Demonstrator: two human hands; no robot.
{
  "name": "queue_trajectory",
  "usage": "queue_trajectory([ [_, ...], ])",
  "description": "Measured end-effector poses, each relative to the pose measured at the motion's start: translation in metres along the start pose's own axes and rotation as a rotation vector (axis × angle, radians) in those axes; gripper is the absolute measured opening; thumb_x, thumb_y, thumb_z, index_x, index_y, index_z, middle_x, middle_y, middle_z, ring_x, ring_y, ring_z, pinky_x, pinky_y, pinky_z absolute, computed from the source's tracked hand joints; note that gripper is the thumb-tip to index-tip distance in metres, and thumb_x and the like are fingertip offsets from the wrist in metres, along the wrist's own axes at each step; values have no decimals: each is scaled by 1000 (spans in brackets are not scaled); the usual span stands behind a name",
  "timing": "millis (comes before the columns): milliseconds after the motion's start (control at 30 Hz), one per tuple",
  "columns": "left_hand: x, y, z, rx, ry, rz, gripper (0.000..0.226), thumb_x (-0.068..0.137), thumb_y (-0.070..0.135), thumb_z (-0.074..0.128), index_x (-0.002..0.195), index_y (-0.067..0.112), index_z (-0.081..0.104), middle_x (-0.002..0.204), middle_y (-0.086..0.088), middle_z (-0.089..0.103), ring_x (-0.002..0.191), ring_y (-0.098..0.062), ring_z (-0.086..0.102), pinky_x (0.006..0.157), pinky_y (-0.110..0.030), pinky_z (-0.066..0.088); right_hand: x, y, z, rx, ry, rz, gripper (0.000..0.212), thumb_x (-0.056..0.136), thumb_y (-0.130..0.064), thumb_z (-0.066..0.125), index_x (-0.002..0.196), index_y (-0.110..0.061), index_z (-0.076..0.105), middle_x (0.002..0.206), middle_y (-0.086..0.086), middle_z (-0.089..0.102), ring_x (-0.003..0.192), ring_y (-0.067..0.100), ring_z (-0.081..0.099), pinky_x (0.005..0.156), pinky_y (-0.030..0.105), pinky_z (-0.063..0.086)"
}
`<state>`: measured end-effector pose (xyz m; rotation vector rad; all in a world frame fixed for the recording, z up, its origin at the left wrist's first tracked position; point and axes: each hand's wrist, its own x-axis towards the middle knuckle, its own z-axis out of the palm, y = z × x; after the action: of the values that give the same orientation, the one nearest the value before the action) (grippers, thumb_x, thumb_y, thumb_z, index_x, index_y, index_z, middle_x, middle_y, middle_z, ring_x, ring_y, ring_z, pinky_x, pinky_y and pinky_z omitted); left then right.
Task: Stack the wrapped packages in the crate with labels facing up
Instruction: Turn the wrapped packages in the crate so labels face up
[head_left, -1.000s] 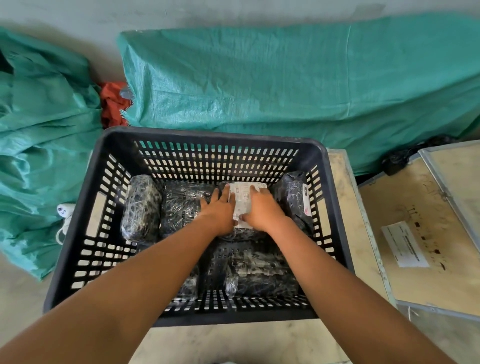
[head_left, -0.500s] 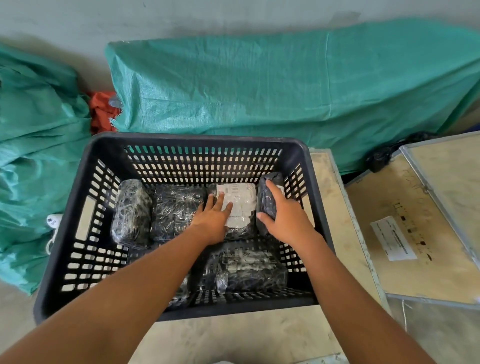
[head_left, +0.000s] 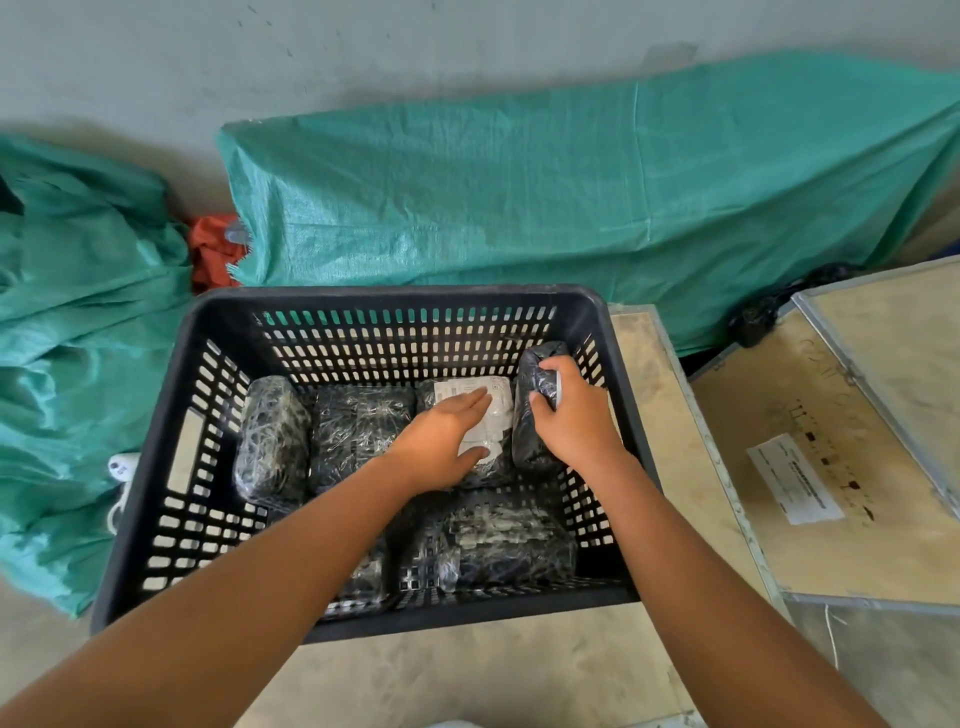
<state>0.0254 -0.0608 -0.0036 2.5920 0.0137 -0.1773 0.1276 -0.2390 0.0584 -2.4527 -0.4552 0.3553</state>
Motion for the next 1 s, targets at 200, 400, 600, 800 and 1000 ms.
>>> queue_trajectory([
  [200,-7,31,-21,-246,219,167,103,89,44,74,162,17,7,168,-5,14,153,-19,15,121,-27,15,4,-22,-43,116,98,-29,43,96,-40,65,136,-29,54,124,3,68,103,20,66,90,38,56],
  [400,-11,59,-38,-361,434,121,102,76,39,86,155,17,25,156,-4,41,142,-17,41,116,-37,37,7,-51,-66,303,22,1,47,97,-48,60,140,-33,52,142,1,56,126,25,60,98,51,55],
  [600,-23,53,-70,-386,642,264,92,81,15,75,156,25,23,150,10,38,141,-6,37,112,-17,31,0,-68,-82,581,-199,-32,55,95,-63,54,147,-50,37,152,5,45,78,23,80,60,40,65],
  [800,-37,42,-97,-560,673,153,90,88,22,67,155,52,15,134,0,58,125,-2,54,106,-24,43,-2,-60,-75,338,-18,-225,59,95,-62,56,149,-43,41,116,-8,72,86,4,75,82,41,63],
  [1000,-44,29,-123,-1000,568,143,81,96,-5,53,151,50,30,145,10,57,130,-8,55,100,-28,51,-4,-49,-61,605,-209,-356,65,78,-51,83,138,-48,60,151,-7,53,145,18,44,110,49,48],
])
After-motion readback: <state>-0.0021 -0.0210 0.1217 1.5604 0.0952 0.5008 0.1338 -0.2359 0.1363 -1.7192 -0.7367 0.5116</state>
